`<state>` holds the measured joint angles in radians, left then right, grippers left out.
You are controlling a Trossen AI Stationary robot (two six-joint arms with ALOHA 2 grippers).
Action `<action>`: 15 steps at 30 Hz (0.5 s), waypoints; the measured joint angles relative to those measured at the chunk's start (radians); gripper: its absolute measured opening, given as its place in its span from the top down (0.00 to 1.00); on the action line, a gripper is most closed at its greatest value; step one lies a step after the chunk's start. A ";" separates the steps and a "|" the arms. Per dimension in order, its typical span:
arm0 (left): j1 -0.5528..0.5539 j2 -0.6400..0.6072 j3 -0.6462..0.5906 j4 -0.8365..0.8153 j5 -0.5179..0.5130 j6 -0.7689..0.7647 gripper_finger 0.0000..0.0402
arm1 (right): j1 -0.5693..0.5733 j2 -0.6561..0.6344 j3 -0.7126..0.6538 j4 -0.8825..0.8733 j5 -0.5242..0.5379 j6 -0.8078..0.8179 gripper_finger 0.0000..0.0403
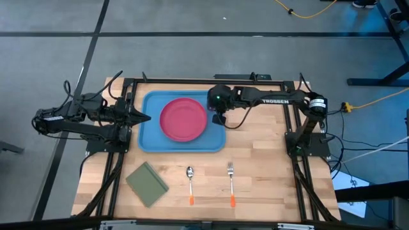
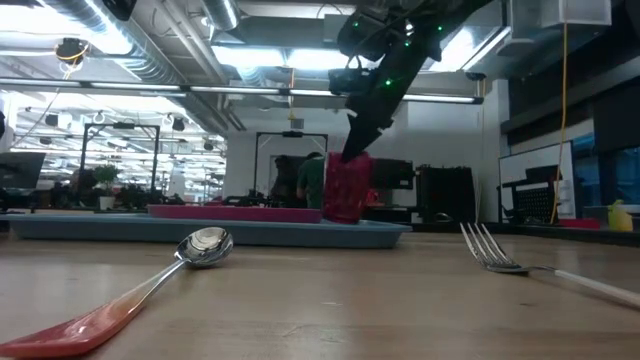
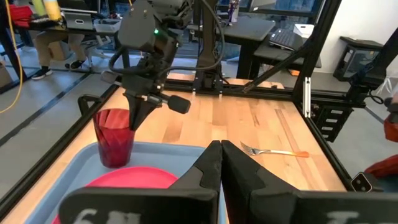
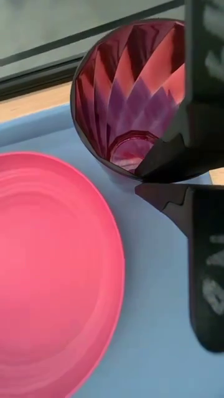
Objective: Pick and place plate/cup/fork/spoon on tray
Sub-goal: Put the red cup into the blue tray at the top right of the pink plate
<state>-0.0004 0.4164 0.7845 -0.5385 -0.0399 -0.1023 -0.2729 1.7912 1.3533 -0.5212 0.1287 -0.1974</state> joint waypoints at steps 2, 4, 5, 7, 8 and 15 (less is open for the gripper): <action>0.000 0.000 0.000 0.000 0.000 0.000 1.00 | 0.000 0.000 0.000 -0.006 -0.001 -0.017 0.92; 0.000 0.000 0.000 0.000 0.000 0.000 1.00 | 0.000 0.000 0.000 -0.008 -0.001 -0.018 0.89; 0.000 0.000 0.000 0.000 0.000 0.000 1.00 | 0.000 0.000 0.000 -0.012 -0.002 -0.018 0.88; 0.000 0.000 0.000 0.000 0.000 0.000 1.00 | 0.000 0.000 0.000 -0.015 -0.002 -0.018 0.87; 0.000 0.000 0.000 0.000 0.000 0.000 1.00 | 0.000 0.000 0.000 -0.014 -0.001 -0.018 0.86; 0.000 0.000 0.000 0.000 0.000 0.000 1.00 | 0.001 0.000 0.001 0.000 0.032 -0.018 0.86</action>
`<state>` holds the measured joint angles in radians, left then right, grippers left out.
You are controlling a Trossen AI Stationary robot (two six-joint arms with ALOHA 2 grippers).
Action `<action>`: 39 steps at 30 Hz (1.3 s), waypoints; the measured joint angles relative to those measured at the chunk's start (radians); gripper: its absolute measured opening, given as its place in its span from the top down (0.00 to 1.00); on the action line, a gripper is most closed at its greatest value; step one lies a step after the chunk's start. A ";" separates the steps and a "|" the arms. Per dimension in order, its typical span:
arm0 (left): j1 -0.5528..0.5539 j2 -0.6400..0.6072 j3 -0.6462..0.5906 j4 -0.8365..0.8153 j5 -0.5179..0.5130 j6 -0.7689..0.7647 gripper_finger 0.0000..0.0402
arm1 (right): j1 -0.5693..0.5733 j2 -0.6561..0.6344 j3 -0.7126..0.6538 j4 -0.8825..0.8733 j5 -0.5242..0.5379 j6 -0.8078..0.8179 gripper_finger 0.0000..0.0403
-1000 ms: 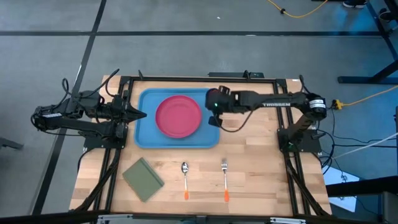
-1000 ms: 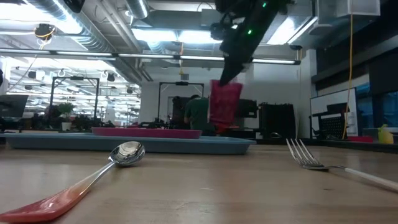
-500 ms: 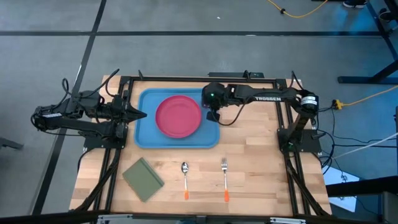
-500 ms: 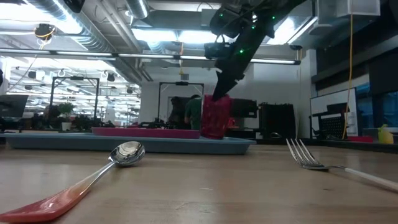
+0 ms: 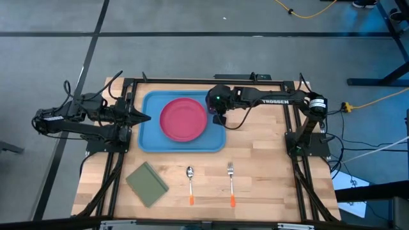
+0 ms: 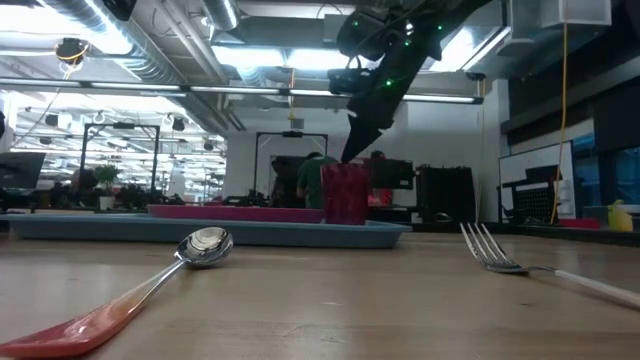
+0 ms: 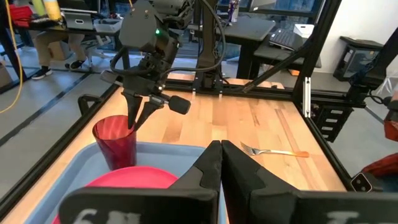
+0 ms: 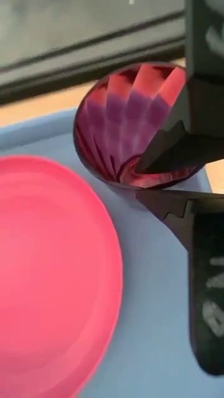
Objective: Pick and place plate/cup/fork/spoon on tray
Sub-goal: Put the red cup into the blue tray at the top right of the pink plate, then put the orange fork into the blue tray beside the pink plate
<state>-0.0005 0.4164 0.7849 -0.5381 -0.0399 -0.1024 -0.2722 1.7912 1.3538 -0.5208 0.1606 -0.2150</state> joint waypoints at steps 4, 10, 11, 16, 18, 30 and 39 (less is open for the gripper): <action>0.000 0.000 0.000 0.000 0.000 0.000 1.00 | 0.007 -0.001 0.032 -0.007 0.064 0.001 0.85; 0.000 0.000 0.000 0.000 0.000 0.000 1.00 | 0.060 -0.005 0.149 -0.142 0.075 0.057 0.85; 0.000 0.000 0.000 0.000 0.000 0.000 1.00 | 0.073 -0.006 0.168 -0.170 0.067 0.081 0.85; 0.000 0.000 0.000 0.000 0.000 0.000 1.00 | 0.156 -0.007 0.245 -0.384 0.048 0.327 0.85; 0.000 0.000 0.000 0.000 0.000 0.000 1.00 | 0.197 -0.008 0.248 -0.453 0.053 0.479 0.85; 0.000 0.000 0.000 0.000 0.000 0.000 1.00 | 0.496 -0.006 0.067 -0.428 0.127 1.288 0.85; 0.000 0.000 0.000 0.000 0.000 0.000 1.00 | 0.701 0.011 -0.003 -0.382 0.133 1.808 0.85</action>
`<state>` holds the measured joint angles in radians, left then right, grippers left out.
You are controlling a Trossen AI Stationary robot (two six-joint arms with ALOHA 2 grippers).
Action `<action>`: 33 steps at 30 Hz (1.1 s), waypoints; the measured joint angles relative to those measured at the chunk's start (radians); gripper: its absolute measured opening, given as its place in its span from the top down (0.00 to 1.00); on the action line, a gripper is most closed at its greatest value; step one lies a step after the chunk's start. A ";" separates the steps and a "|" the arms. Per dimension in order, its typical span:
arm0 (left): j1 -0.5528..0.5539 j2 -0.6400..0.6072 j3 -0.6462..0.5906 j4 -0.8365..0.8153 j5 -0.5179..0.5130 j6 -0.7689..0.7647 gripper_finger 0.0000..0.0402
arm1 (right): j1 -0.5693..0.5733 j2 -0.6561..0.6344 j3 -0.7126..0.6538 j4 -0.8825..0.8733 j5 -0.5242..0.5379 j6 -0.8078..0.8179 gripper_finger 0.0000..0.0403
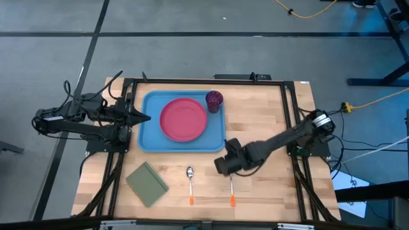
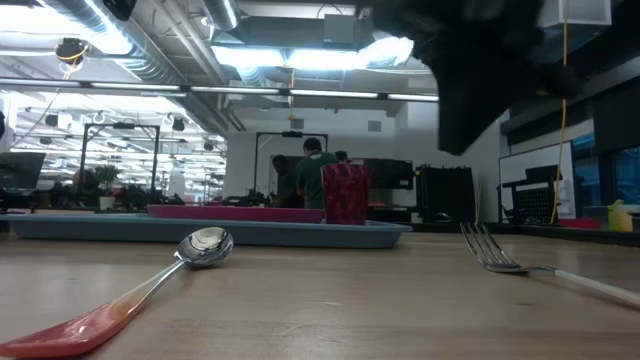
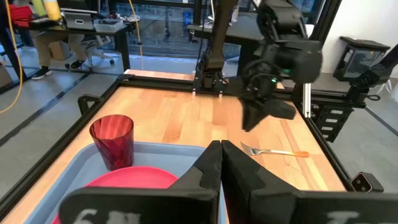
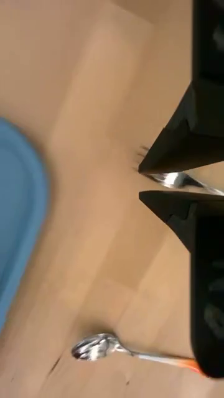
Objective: Pick and place plate/cup/fork/spoon on tray
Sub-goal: Put the orange fork into the blue tray beside the pink plate
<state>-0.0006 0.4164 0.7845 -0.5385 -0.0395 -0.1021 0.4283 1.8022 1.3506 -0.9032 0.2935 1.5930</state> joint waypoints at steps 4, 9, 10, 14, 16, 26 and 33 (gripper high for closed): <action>0.000 0.000 0.000 0.001 0.000 0.000 1.00 | 0.057 0.048 0.000 0.034 -0.034 0.138 0.82; 0.000 0.000 0.000 0.000 0.000 0.000 1.00 | 0.099 0.150 0.060 0.035 -0.112 0.240 0.77; 0.000 0.000 0.000 0.000 0.000 0.000 1.00 | 0.106 0.166 0.080 0.026 -0.113 0.254 0.76; 0.000 0.000 0.000 0.000 0.000 0.000 1.00 | 0.121 0.213 0.149 -0.036 -0.114 0.312 0.74; 0.000 0.000 0.000 0.000 0.000 0.000 1.00 | 0.126 0.228 0.159 -0.054 -0.131 0.343 0.74; 0.000 0.000 0.000 0.000 0.000 0.000 1.00 | 0.123 0.298 0.159 -0.048 -0.173 0.367 0.74; 0.000 0.000 0.000 0.001 0.000 0.000 1.00 | 0.112 0.328 0.160 -0.047 -0.200 0.362 0.74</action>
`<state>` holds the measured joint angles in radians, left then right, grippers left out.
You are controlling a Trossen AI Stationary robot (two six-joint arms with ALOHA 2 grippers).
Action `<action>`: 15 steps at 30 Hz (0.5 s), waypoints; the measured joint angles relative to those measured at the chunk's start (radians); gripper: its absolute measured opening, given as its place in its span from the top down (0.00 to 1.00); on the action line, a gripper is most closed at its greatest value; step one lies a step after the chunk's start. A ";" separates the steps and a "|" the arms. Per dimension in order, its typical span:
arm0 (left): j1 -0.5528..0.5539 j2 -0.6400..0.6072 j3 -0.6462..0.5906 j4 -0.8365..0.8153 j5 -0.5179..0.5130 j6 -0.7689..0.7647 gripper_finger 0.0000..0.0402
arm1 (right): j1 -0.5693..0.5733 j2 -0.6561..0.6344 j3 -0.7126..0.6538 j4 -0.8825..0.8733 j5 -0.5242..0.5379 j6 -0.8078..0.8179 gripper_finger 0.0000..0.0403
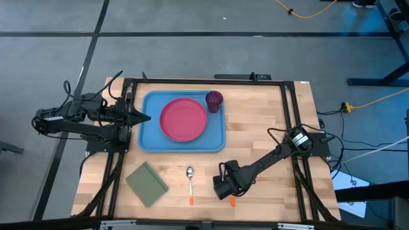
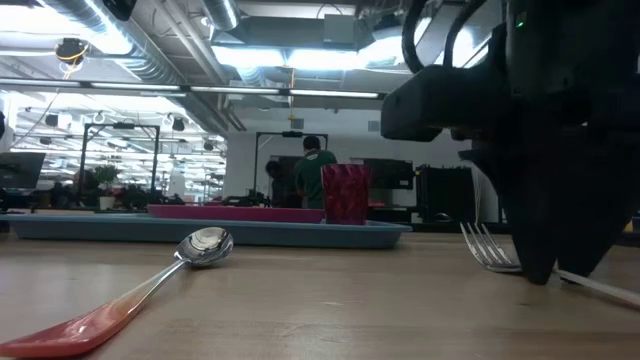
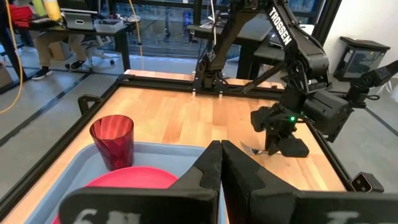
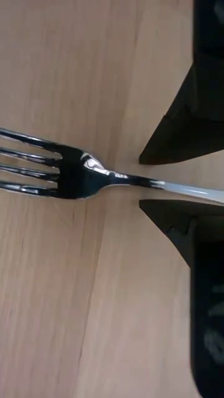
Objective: Pick and place plate/cup/fork/spoon on tray
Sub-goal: Put the orange fork into the blue tray beside the pink plate
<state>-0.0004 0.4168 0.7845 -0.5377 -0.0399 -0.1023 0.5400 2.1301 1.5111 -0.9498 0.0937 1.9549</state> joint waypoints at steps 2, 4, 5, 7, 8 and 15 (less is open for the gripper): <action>0.000 0.000 0.000 -0.001 0.000 0.000 1.00 | -0.002 0.006 0.002 0.003 -0.002 -0.022 0.74; 0.000 0.000 0.000 -0.001 0.000 0.000 1.00 | -0.006 0.007 0.002 0.005 -0.002 -0.026 0.76; 0.000 0.000 0.000 -0.001 0.000 0.000 1.00 | -0.009 0.007 0.002 0.007 0.001 -0.036 0.77; 0.000 0.000 0.000 0.000 0.000 0.000 1.00 | -0.014 0.004 0.001 0.014 0.009 -0.068 0.81; 0.000 0.000 0.000 -0.001 0.000 0.000 1.00 | -0.018 0.004 0.001 0.019 0.010 -0.076 0.83; 0.000 0.000 0.000 -0.001 0.000 0.000 1.00 | -0.050 0.004 0.000 0.036 0.011 -0.132 0.97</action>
<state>-0.0006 0.4168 0.7846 -0.5385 -0.0399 -0.1024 0.4900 2.1338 1.5115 -0.9133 0.1047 1.8229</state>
